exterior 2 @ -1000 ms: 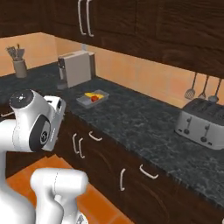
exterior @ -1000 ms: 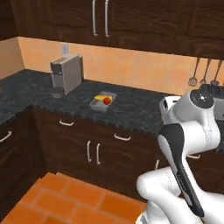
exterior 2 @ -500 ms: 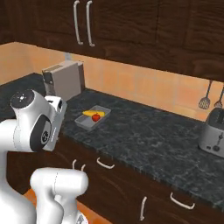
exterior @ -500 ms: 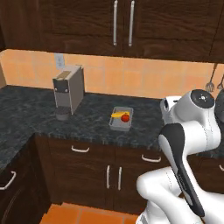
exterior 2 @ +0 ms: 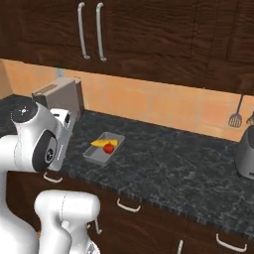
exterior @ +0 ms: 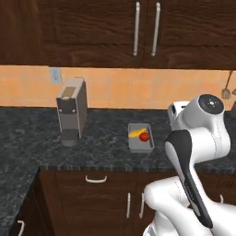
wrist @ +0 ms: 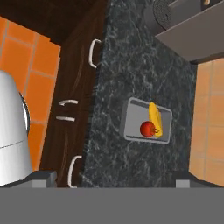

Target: Take the meat container that has the shrimp and place it on the second highest rack of the freezer. Then take the vegetable container that has the tomato and corn and place it on the highest rack of the freezer.

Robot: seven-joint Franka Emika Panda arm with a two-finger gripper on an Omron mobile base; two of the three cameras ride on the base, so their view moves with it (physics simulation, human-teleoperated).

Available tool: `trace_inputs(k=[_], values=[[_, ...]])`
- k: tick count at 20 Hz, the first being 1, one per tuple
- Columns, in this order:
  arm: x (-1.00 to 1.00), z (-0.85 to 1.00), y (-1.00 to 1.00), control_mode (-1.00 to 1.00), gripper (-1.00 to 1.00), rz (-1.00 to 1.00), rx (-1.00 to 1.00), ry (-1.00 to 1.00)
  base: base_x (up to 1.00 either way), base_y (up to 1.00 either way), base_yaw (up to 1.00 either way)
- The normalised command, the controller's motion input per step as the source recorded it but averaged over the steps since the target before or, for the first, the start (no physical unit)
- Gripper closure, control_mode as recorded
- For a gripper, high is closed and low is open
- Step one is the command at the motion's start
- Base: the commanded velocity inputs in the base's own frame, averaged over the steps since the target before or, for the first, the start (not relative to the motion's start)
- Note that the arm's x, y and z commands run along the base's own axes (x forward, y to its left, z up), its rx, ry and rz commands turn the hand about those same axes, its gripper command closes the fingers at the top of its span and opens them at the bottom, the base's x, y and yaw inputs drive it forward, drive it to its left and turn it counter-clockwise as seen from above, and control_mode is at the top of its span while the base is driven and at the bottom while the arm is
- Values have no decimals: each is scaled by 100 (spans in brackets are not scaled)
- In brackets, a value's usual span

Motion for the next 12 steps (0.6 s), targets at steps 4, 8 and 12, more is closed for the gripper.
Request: trace_inputs(k=[4,8,12], values=[[0,0,0,100,-100,0,0,0,2,0,-41],[0,0,0,100,-100,0,0,0,0,14,-45],[0,0,0,100,-100,0,0,0,7,49,-39]])
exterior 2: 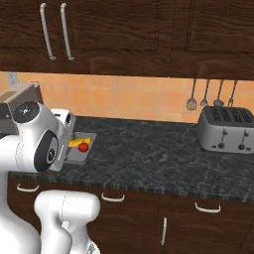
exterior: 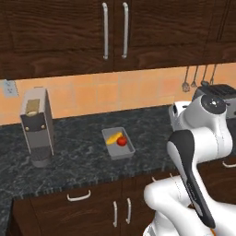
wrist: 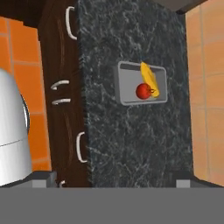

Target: Take the meat container that has the shrimp and place it on the second highest rack of the freezer. Then take the vegetable container that has the tomato and corn and place it on the highest rack of the freezer.

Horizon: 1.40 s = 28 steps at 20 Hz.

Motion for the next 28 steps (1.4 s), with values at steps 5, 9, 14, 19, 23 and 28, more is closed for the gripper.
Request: trace_inputs(k=[5,9,14,19,23,28], values=[[0,0,0,100,-100,0,0,0,10,72,-29],[11,-24,7,-100,-100,3,0,5,3,12,-5],[45,-54,0,-100,-100,32,5,18,0,0,0],[87,-49,20,-100,-100,35,0,32,0,0,0],[78,-65,41,-100,-100,24,-5,19,0,0,0],[47,-50,9,-100,-100,6,-1,-1,0,0,0]])
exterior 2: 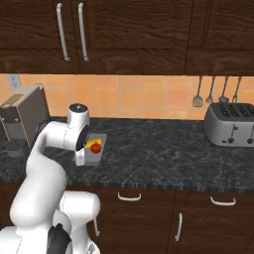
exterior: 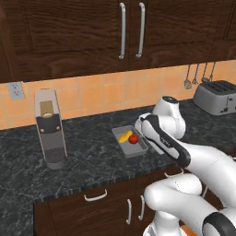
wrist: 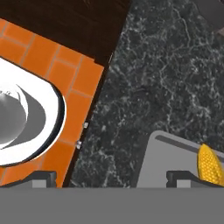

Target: Take the meat container that has the shrimp and place it on the second highest rack of the freezer. Then take the vegetable container that has the tomato and corn and place it on the highest rack of the freezer.

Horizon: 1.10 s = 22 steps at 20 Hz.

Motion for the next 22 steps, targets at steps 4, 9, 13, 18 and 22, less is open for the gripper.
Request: trace_inputs(k=[4,9,13,18,22], values=[[29,-50,0,-100,-100,0,0,-1,0,0,0],[20,-58,0,-100,-100,0,-1,0,0,0,0],[30,-45,0,-100,-100,0,0,0,0,0,0],[45,-23,0,-100,-100,1,0,5,0,0,0],[41,-16,4,-100,-100,0,0,4,0,0,0]])
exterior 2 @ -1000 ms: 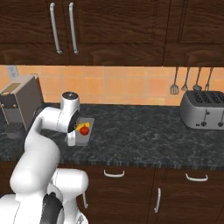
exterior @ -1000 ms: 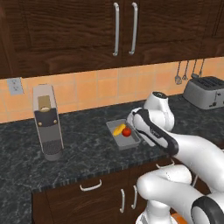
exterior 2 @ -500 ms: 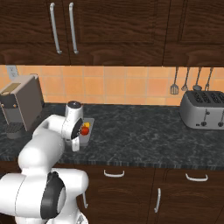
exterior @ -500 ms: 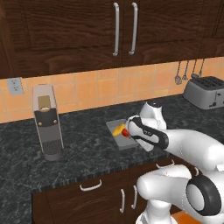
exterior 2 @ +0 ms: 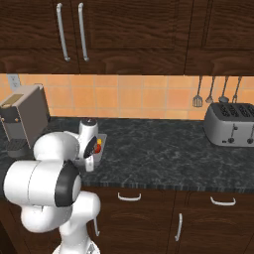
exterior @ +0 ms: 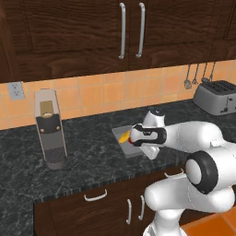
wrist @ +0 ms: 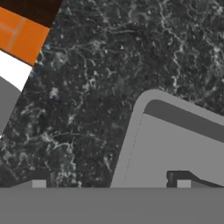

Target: Take the meat container that has the shrimp and place it on the second highest rack of the freezer. Then take the vegetable container that has the tomato and corn and place it on the highest rack of the freezer.

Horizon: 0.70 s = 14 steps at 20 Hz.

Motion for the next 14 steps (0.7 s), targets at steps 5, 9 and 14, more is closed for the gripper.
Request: trace_inputs(k=[5,9,14], values=[[29,-20,10,-100,-100,0,-1,5,0,0,0],[16,-25,11,-100,-100,0,-2,3,0,0,0],[16,-11,6,-100,100,0,-1,1,0,0,0]])
